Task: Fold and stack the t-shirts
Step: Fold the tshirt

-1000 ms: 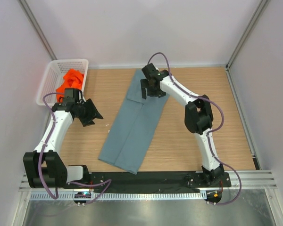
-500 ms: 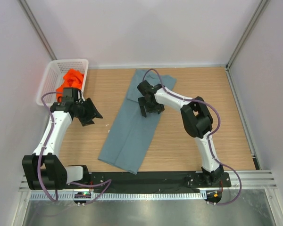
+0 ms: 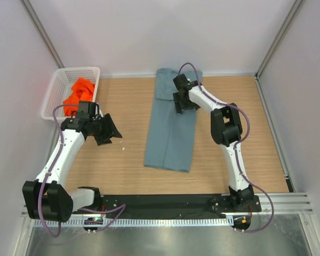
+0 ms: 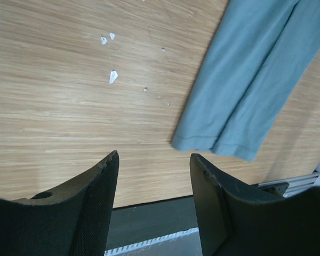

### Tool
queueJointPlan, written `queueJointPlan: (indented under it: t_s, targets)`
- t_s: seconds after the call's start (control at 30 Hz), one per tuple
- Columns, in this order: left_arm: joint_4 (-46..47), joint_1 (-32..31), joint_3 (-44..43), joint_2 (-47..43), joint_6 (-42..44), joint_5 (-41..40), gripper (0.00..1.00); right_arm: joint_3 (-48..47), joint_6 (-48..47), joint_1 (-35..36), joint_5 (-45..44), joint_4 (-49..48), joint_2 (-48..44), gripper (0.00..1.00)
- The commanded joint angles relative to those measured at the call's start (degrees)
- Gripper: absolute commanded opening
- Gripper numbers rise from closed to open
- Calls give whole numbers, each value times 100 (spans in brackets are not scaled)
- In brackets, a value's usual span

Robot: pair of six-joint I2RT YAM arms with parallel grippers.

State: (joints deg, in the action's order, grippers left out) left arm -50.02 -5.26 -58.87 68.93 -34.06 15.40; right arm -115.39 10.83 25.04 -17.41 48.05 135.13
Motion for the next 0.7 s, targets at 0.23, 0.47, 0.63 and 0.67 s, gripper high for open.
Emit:
queueJointPlan:
  t_s: [0.23,0.47,0.63,0.67]
  targets:
    - [168,-1038,-370,1051,5,226,57,708,129,343,-142,503,-1251,86]
    - [519,-1890,-485,2010,-311,604,56,3125,1122,441,1229,108,-3052,83]
    - [695,-2286,-502,2589,-592,736,54,4838,1518,423,2003,-277,-4292,77]
    - [704,-2322,-520,2678,-654,719,54,5042,1553,423,2083,-348,-4424,75]
